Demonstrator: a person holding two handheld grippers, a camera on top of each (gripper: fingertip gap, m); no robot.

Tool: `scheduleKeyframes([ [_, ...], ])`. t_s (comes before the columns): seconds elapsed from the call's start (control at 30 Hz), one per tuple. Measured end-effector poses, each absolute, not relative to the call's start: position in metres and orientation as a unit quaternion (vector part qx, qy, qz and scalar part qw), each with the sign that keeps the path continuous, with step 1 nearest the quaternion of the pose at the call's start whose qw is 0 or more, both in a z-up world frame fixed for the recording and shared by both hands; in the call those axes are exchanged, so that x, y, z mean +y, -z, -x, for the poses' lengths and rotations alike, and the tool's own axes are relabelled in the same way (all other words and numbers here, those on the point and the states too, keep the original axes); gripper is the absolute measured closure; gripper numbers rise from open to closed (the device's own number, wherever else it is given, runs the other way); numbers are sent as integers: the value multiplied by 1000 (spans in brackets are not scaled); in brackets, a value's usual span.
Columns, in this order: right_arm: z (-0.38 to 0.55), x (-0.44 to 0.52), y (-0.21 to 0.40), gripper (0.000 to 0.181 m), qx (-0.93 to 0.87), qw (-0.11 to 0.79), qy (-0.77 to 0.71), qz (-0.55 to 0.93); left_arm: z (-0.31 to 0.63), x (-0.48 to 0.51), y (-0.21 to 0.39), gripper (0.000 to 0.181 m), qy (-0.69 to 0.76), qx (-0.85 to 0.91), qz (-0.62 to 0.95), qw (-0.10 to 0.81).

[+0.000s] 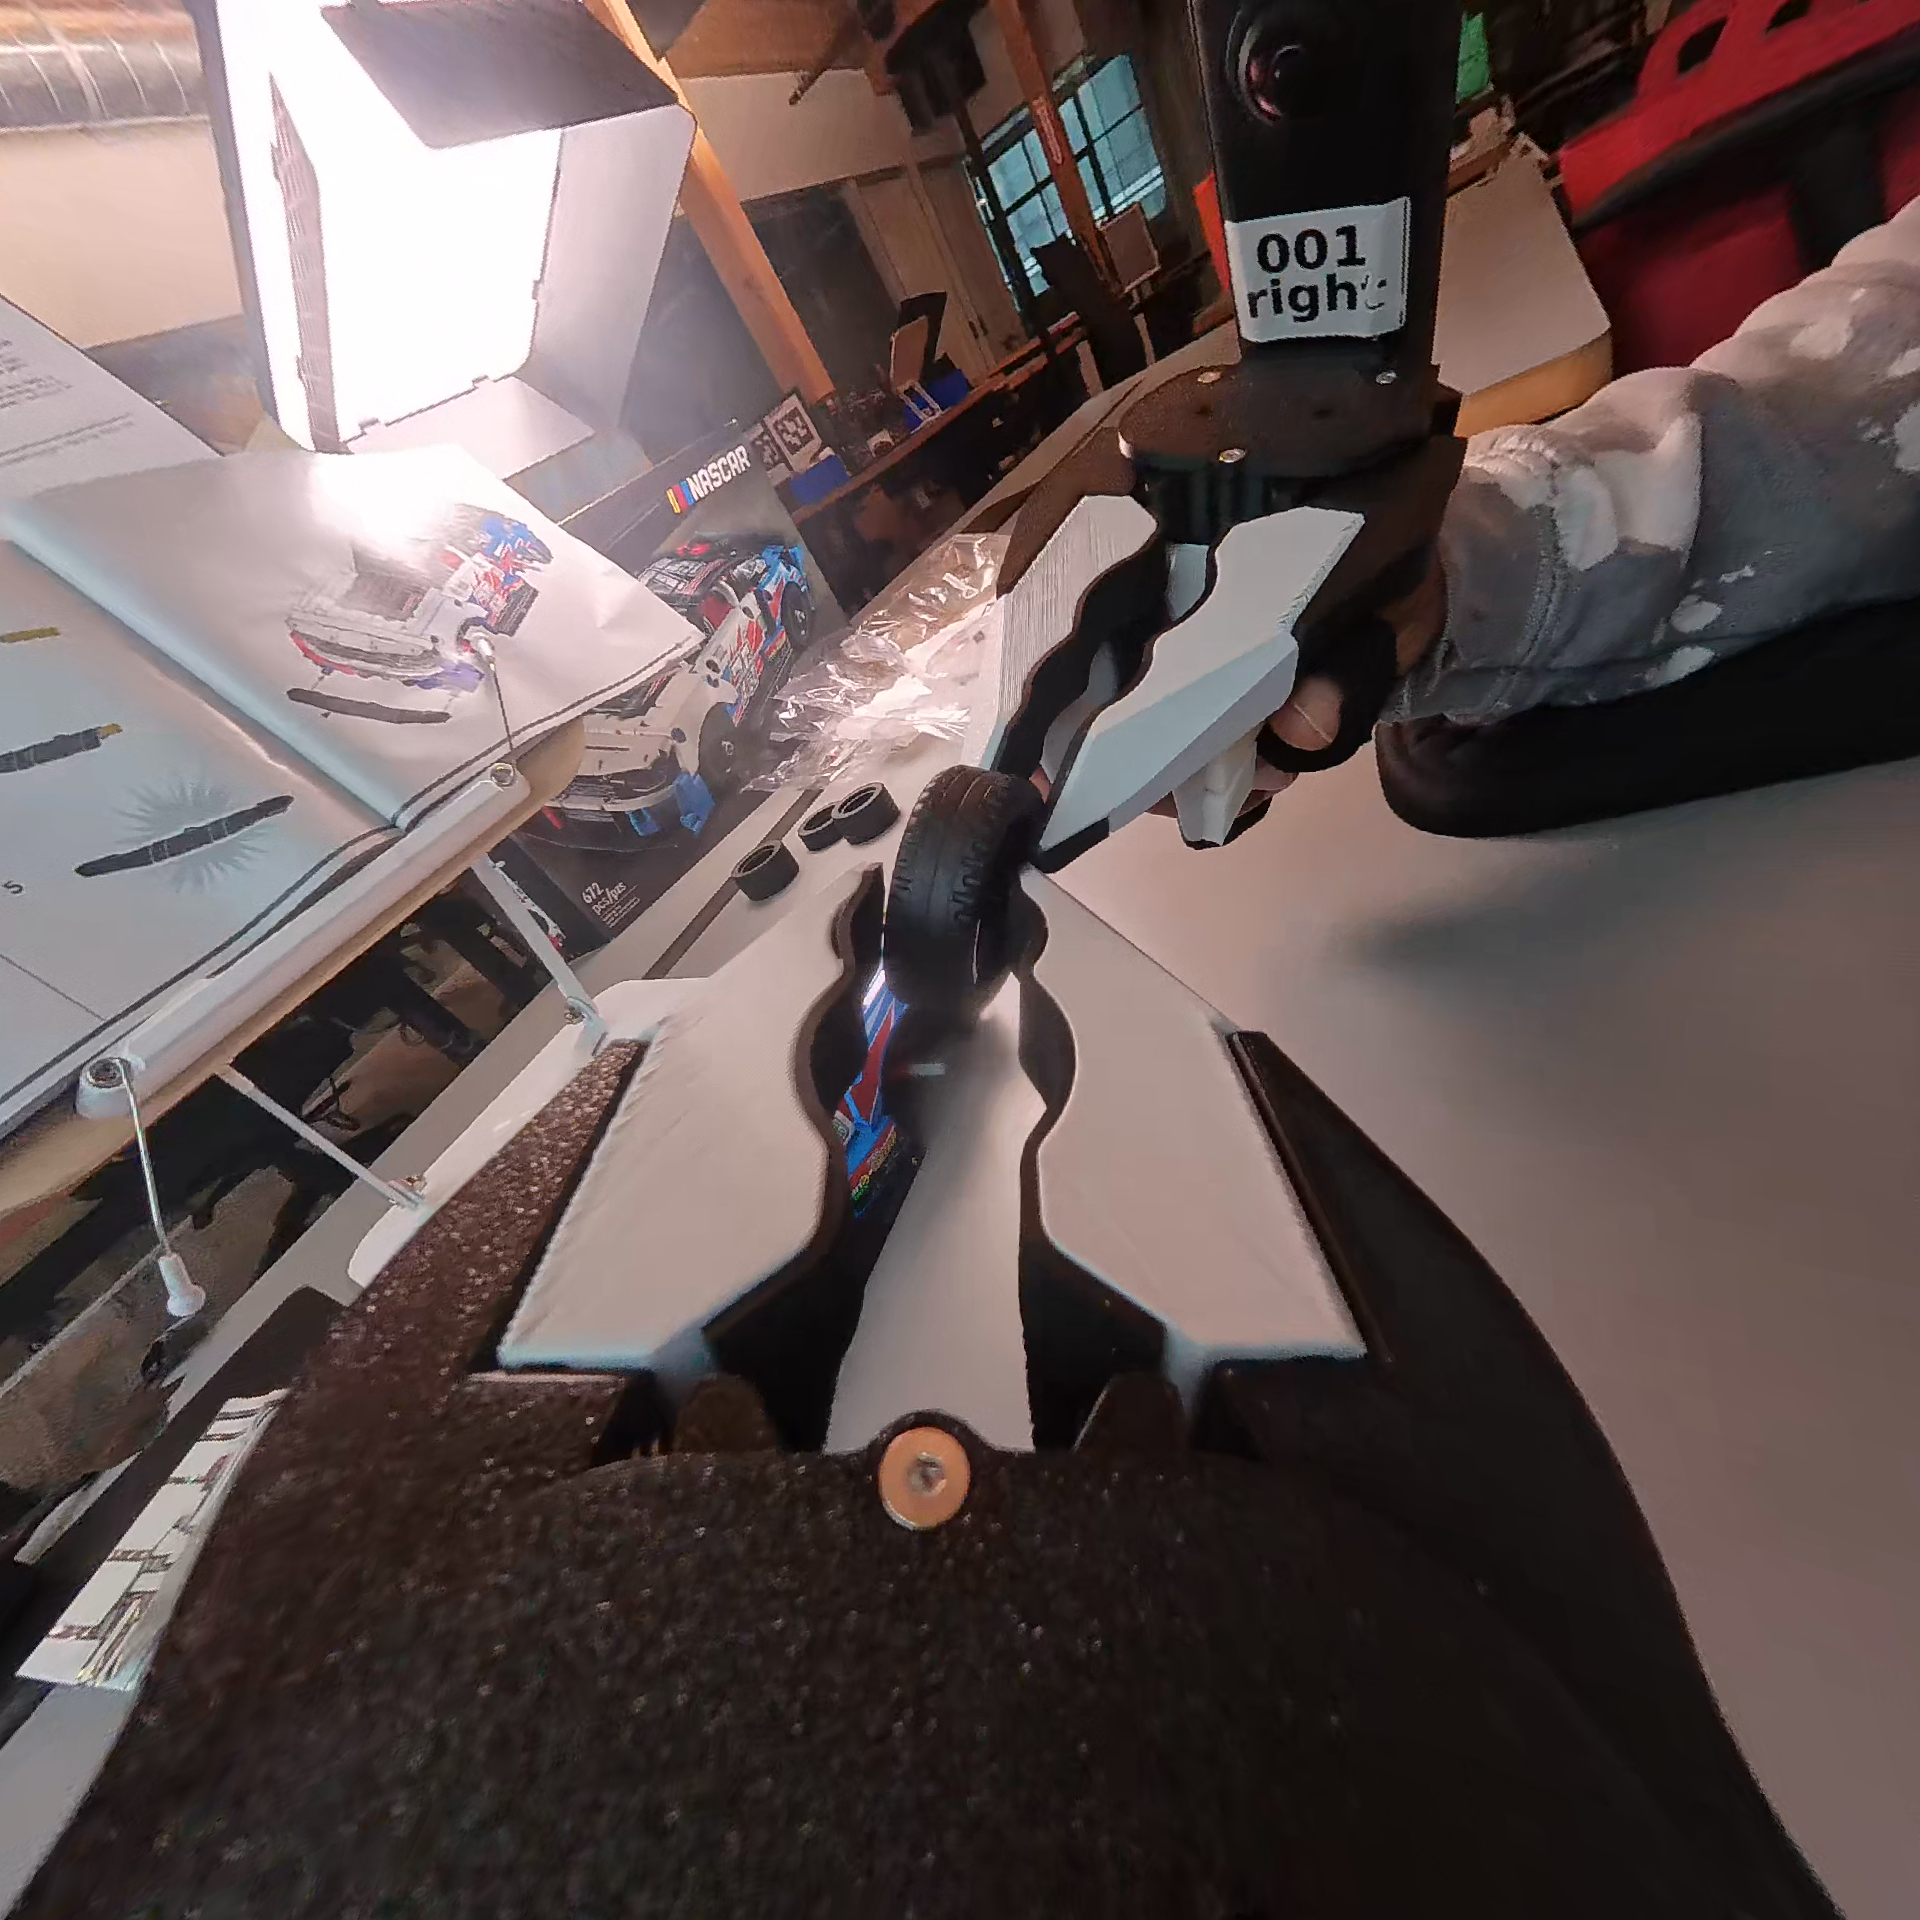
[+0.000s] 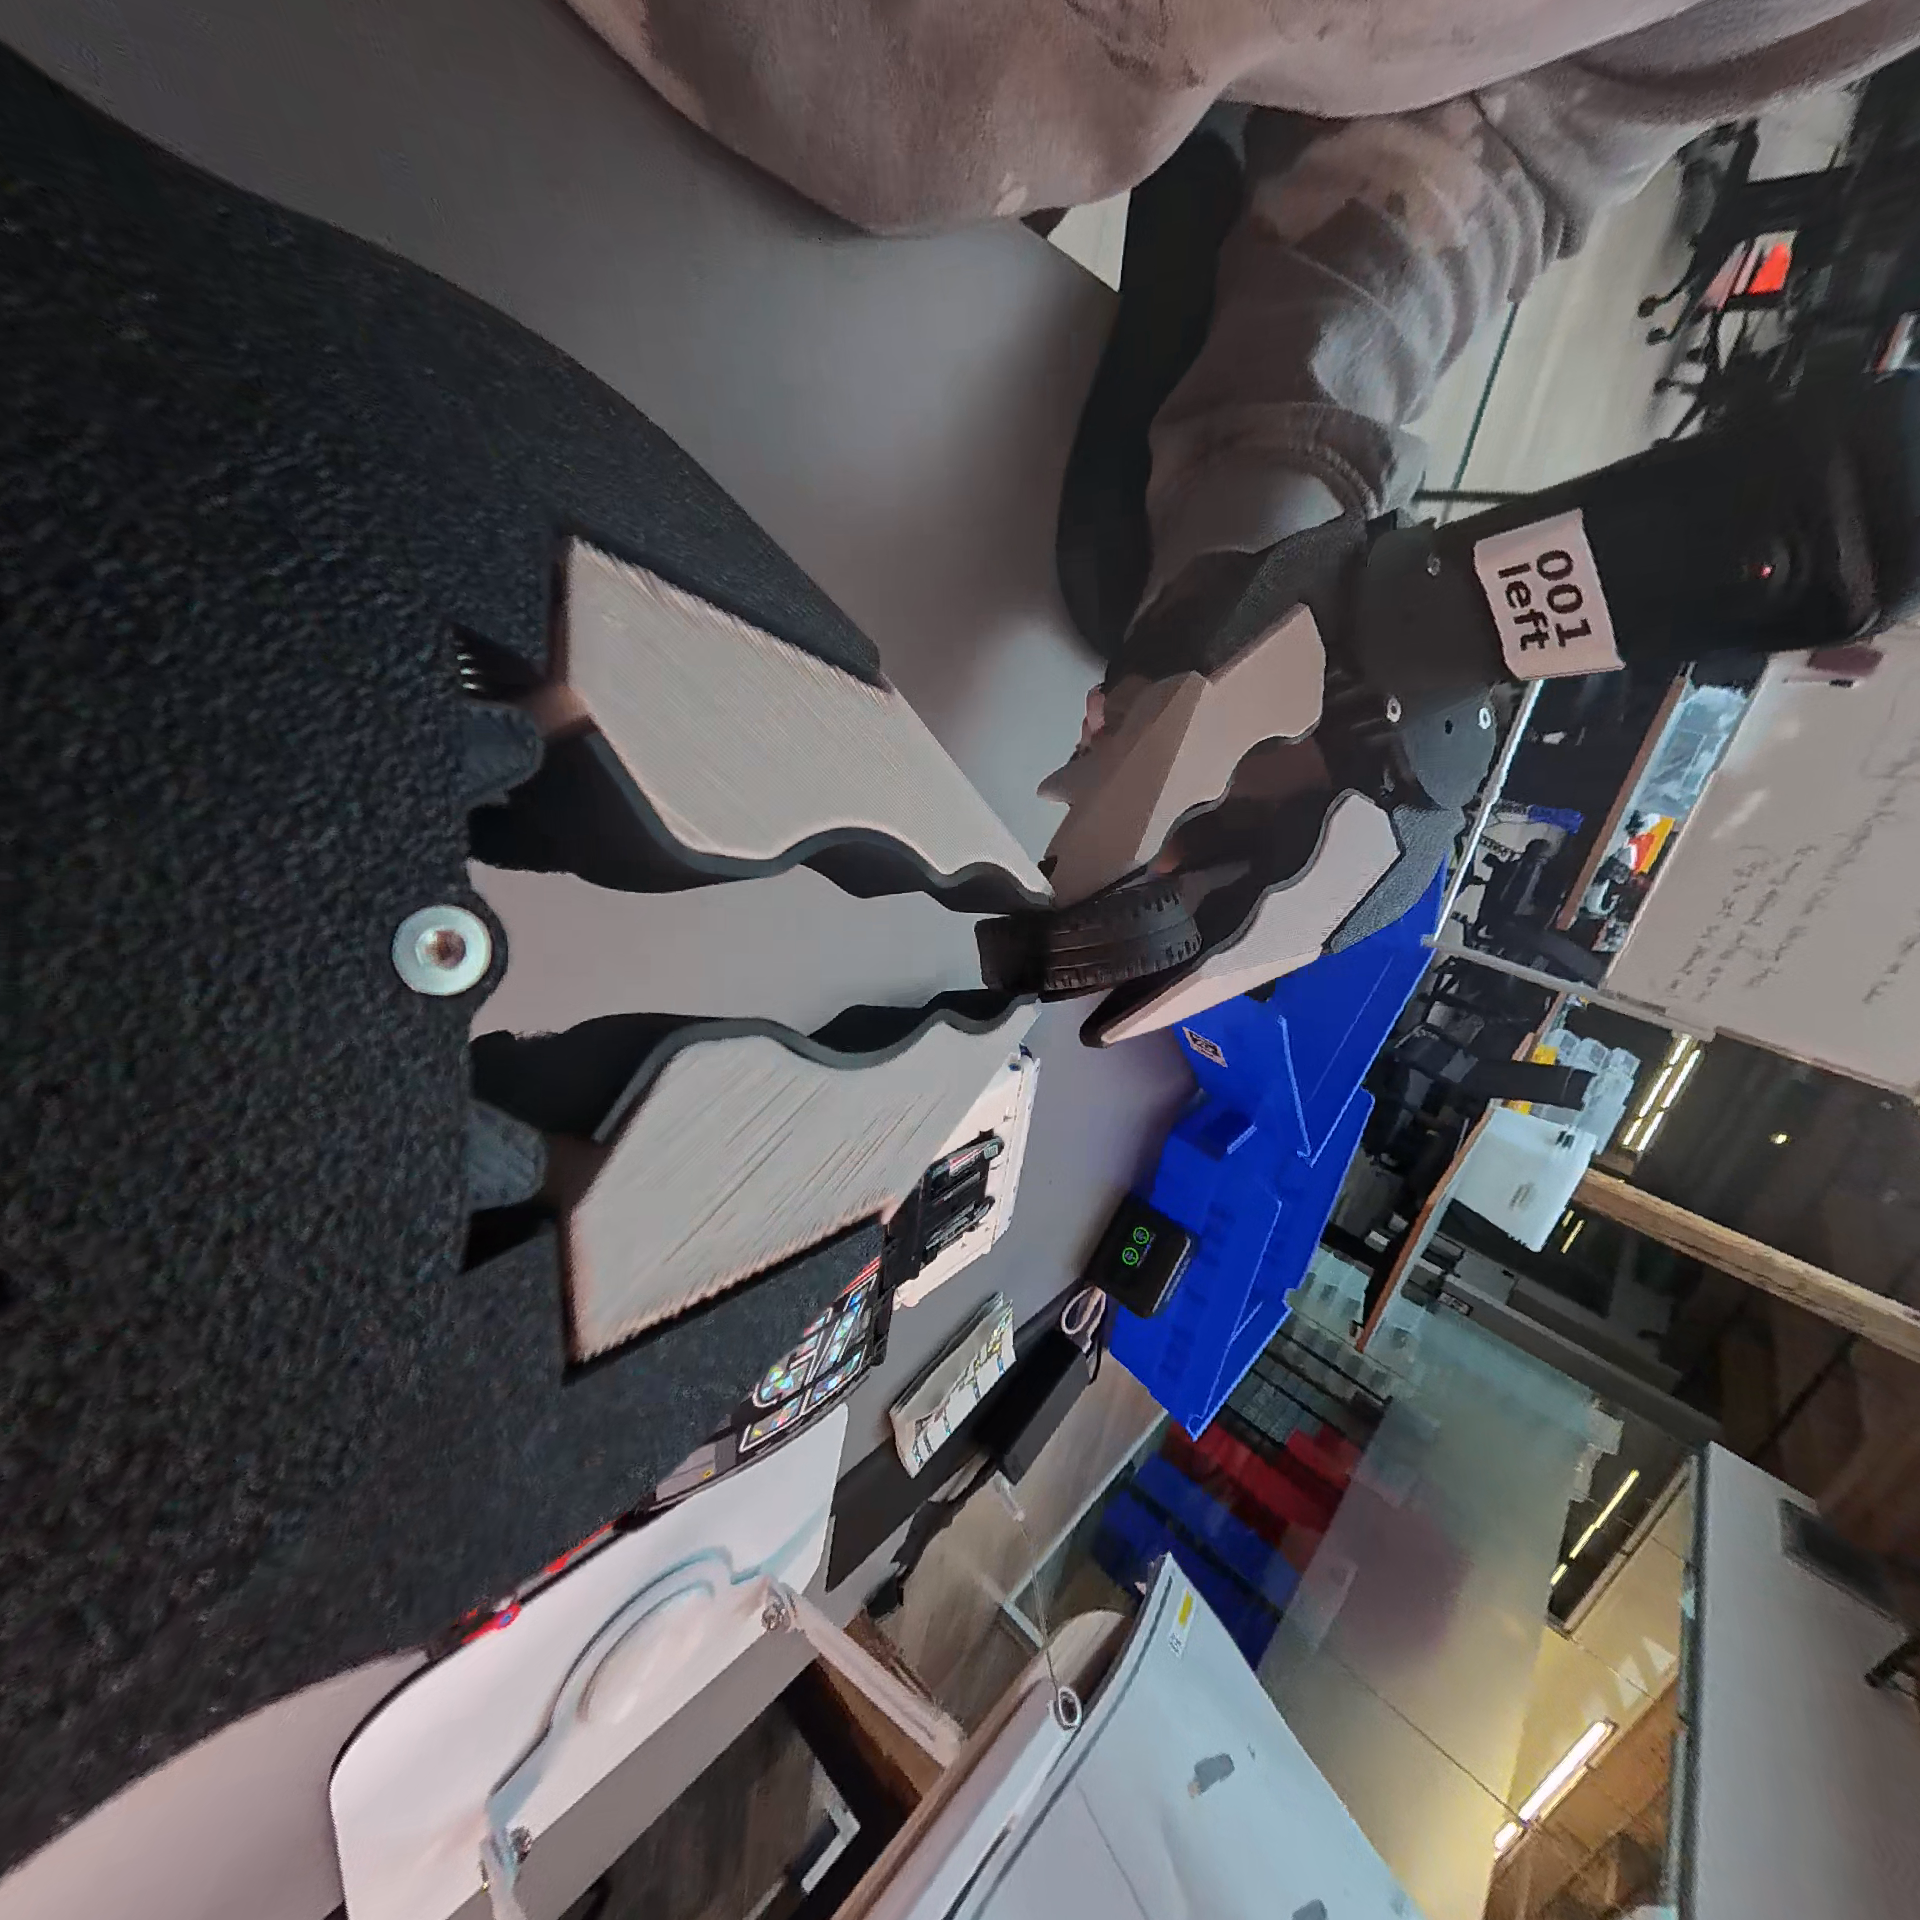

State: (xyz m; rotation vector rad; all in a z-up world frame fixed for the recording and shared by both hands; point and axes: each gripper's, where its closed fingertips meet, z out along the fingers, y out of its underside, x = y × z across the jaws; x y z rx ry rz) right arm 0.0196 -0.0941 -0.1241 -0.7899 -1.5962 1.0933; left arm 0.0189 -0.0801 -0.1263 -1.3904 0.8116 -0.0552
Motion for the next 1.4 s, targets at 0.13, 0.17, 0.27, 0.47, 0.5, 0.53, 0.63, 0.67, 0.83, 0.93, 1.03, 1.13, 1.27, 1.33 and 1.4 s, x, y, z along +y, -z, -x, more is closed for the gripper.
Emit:
scheduleKeyframes([
  [0.13,-20,-89,122,168,-640,477,-489,352,-18,-81,124,162,40,357,622,695],
  [0.17,-20,-87,122,168,-636,466,-500,359,-18,-81,124,161,48,353,626,694],
  [0.27,-18,-85,122,168,-623,447,-521,374,-16,-80,123,161,70,339,633,692],
  [0.47,-15,-81,124,168,-583,381,-582,420,-13,-80,121,162,155,298,654,678],
  [0.5,-14,-81,124,169,-574,367,-595,427,-12,-80,121,163,173,290,657,674],
  [0.53,-13,-80,124,169,-565,353,-606,434,-12,-79,121,163,188,281,659,672],
  [0.63,-11,-77,126,169,-541,319,-631,455,-10,-77,121,165,264,237,667,655],
  [0.67,-10,-75,127,169,-537,317,-631,462,-9,-75,122,164,286,221,671,647],
  [0.83,-6,-67,133,168,-534,336,-607,483,1,-65,127,160,294,173,691,638],
  [0.93,-3,-63,137,169,-533,353,-587,496,9,-60,132,158,255,160,706,641],
  [1.03,-3,-66,133,169,-535,369,-584,487,9,-61,128,158,227,166,704,652],
  [1.13,-3,-66,136,170,-553,392,-557,480,9,-60,132,157,190,176,718,646],
  [1.27,-1,-64,139,171,-562,431,-518,479,11,-58,140,156,147,169,737,637],
  [1.33,1,-62,143,171,-564,437,-504,487,13,-55,143,156,119,167,744,635],
  [1.4,3,-62,145,173,-567,446,-491,488,14,-54,143,156,118,161,746,635],
])
